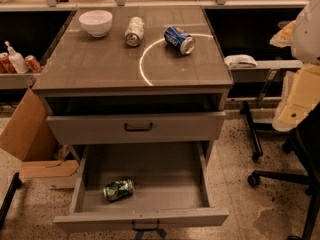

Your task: Pick green can from middle drawer and place on counter

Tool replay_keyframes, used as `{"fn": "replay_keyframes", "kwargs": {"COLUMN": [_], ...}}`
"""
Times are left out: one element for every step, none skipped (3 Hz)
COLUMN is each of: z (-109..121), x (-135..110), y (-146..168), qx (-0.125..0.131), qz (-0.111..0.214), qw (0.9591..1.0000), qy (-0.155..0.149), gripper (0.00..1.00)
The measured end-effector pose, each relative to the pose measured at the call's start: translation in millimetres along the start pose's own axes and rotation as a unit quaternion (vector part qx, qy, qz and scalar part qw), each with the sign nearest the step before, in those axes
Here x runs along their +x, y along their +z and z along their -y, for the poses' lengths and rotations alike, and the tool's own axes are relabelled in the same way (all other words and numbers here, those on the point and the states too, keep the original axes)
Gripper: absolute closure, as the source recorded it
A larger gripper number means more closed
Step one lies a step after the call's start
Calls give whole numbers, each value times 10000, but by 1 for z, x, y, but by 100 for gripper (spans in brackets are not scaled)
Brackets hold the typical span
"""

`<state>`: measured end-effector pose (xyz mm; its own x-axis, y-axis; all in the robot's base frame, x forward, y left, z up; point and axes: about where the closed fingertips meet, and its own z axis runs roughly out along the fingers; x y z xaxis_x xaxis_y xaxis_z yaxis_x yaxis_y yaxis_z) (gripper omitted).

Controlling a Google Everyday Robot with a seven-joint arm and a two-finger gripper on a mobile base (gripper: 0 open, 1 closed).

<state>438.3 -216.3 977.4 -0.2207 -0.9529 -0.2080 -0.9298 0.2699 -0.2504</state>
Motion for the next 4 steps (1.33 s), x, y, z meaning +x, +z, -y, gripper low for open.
{"fn": "replay_keyframes", "kwargs": {"z": [0,-7,-26,-57], "x": [0,-7,-18,-33], "y": [0,14,52,99], "qx": [-2,-210,-582,-960], "qz": [2,223,655,1131], "qw": [10000,9995,9959,9882], "qy": [-1,-92,-241,-389], "gripper": [0,0,0,0]}}
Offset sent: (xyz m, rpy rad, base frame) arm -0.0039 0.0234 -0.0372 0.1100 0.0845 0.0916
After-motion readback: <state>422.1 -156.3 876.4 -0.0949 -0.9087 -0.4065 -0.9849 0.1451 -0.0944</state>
